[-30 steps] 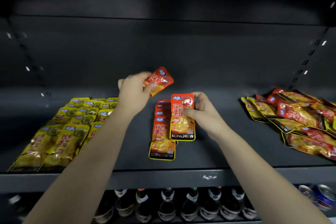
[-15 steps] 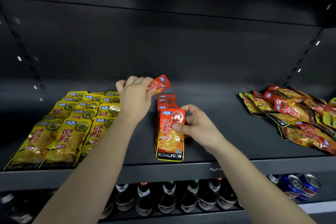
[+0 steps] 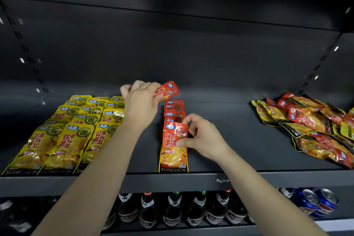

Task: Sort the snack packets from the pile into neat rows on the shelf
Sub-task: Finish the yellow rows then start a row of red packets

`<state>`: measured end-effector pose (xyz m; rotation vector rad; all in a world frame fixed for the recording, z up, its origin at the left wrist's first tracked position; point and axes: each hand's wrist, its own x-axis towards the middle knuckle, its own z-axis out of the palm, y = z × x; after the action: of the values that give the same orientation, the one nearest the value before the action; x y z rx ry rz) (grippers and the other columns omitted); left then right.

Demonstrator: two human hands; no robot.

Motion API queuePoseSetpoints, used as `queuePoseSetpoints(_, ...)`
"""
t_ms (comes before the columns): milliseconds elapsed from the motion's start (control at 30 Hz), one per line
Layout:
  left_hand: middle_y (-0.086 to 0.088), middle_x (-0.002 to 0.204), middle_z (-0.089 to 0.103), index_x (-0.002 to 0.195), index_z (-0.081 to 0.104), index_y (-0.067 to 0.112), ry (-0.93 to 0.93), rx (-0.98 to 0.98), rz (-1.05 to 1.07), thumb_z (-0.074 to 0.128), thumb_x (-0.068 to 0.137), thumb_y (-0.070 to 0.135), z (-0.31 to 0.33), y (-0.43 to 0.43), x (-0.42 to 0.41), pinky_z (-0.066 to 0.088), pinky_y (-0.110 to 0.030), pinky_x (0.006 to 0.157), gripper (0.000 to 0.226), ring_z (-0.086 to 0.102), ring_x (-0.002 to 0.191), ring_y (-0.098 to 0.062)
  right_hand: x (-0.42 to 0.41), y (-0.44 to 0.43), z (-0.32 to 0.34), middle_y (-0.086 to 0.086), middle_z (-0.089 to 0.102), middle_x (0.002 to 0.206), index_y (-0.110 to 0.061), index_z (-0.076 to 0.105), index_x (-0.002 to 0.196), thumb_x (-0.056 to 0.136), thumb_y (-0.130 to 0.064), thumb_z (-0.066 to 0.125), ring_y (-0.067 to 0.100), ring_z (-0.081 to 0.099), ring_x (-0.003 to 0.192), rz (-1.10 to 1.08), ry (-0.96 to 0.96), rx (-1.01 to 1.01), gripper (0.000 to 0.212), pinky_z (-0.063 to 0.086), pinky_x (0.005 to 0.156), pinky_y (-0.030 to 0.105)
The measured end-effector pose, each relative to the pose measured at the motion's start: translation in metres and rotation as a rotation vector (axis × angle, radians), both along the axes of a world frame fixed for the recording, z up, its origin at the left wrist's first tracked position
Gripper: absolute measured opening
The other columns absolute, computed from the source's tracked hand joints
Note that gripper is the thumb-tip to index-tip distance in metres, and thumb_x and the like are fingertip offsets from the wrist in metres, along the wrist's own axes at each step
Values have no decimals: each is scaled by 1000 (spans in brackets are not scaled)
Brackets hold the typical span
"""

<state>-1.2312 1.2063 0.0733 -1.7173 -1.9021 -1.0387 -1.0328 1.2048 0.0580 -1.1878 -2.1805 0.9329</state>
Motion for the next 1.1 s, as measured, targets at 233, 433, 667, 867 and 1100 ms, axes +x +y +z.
queuePoseSetpoints(233,4,101,68,109,64,20,-14,5,-16,60,93,29,12,5,4,18,-34,84,19,54,105,-22,6,8,0,-11,47,79,-17,38,98,64,-34,87,3,43,65,-25,21,31,62,35,58,19)
queuePoseSetpoints(433,8,99,70,106,64,26,-380,-52,-157,63,89,37,25,19,22,33,-36,99,21,63,96,-15,11,40,10,-5,59,104,-23,48,117,80,-33,75,8,57,80,-29,208,4,47,47,76,25)
queuePoseSetpoints(667,8,95,72,96,65,27,-638,-165,-400,72,83,32,33,33,52,56,-44,85,15,69,87,-9,20,76,26,5,68,95,-16,48,120,85,-18,72,15,63,86,-42,454,-50,42,48,67,27)
queuePoseSetpoints(867,5,101,71,108,67,20,-607,-237,-463,71,85,32,37,47,72,56,-39,86,26,68,91,-10,24,96,26,11,71,106,-8,57,115,86,-7,69,24,69,99,-57,619,-85,32,56,83,39)
queuePoseSetpoints(1100,12,103,68,109,61,29,-104,-277,-144,48,94,49,34,61,43,32,-46,102,28,61,100,-12,24,120,26,12,72,97,-12,63,92,84,-8,71,21,70,82,-166,543,-120,12,52,64,26)
